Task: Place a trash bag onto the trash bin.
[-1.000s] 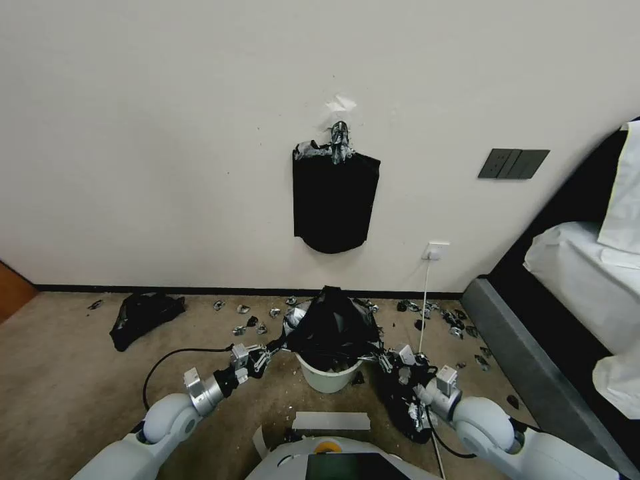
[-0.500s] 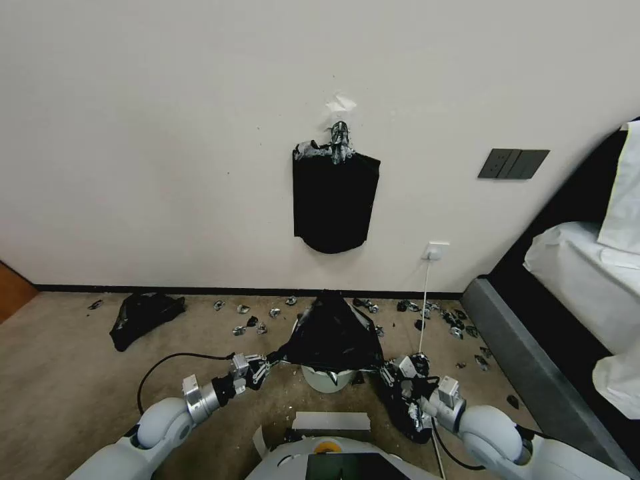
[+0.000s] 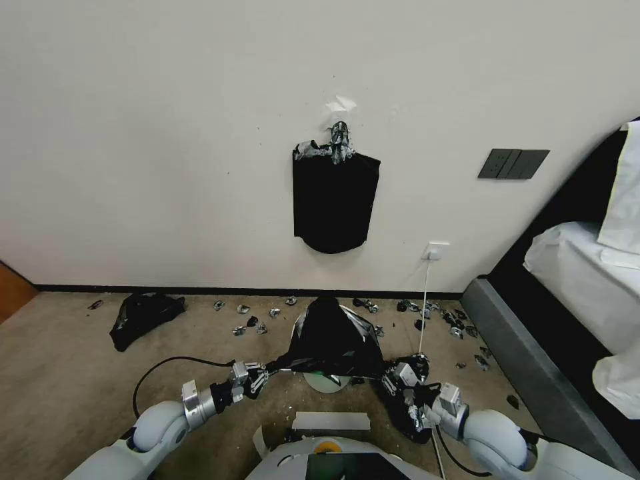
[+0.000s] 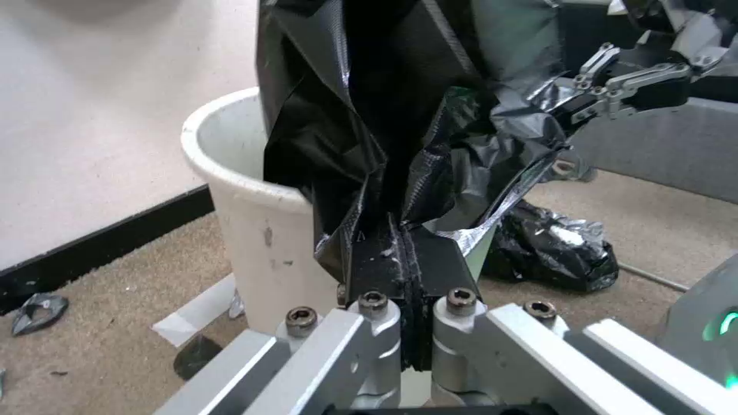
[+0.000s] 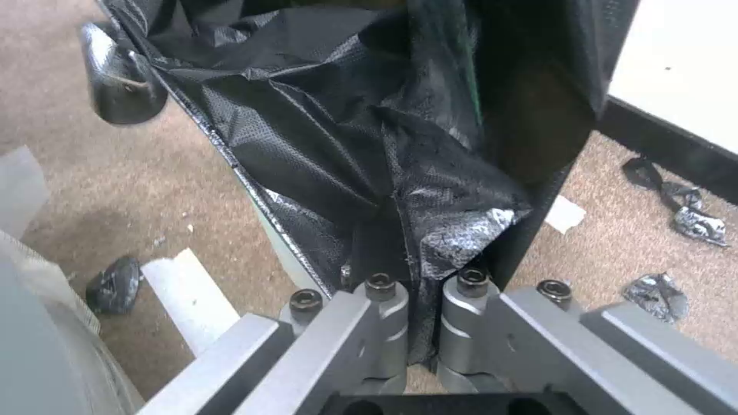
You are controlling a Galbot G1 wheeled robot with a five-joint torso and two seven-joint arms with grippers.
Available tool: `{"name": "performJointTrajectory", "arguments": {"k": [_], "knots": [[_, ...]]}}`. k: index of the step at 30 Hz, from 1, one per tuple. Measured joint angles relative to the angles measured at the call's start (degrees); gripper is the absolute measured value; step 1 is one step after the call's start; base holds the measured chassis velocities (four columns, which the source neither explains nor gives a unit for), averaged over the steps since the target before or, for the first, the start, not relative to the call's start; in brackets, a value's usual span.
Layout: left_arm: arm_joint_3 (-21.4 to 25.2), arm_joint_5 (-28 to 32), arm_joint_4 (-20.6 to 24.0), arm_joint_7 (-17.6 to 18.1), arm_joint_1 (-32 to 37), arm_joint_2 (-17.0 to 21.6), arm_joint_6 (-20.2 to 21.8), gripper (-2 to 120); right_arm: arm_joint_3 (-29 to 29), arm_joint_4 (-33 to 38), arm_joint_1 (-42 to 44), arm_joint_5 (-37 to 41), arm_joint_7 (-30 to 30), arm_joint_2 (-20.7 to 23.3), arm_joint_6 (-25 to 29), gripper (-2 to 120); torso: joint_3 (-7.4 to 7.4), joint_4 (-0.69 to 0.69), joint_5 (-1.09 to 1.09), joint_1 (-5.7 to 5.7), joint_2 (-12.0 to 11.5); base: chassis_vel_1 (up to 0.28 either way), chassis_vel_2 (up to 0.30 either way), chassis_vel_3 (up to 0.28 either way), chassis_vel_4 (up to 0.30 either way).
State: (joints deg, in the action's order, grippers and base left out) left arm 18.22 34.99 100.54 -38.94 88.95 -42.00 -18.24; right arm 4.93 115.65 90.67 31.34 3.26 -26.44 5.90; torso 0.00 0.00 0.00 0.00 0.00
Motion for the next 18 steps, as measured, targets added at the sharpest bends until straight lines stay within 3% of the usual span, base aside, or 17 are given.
{"name": "performJointTrajectory", "arguments": {"k": [18], "knots": [[-3.4, -1.9, -5.7, 0.5, -4.1, -2.8, 0.5, 0, -5.5, -4.5, -6.2, -0.5, 1.3, 0.0, -0.9, 0, 0.0, 0.0, 0.0, 0.0, 0.0, 0.0, 0.0, 0.0, 0.0]]}}
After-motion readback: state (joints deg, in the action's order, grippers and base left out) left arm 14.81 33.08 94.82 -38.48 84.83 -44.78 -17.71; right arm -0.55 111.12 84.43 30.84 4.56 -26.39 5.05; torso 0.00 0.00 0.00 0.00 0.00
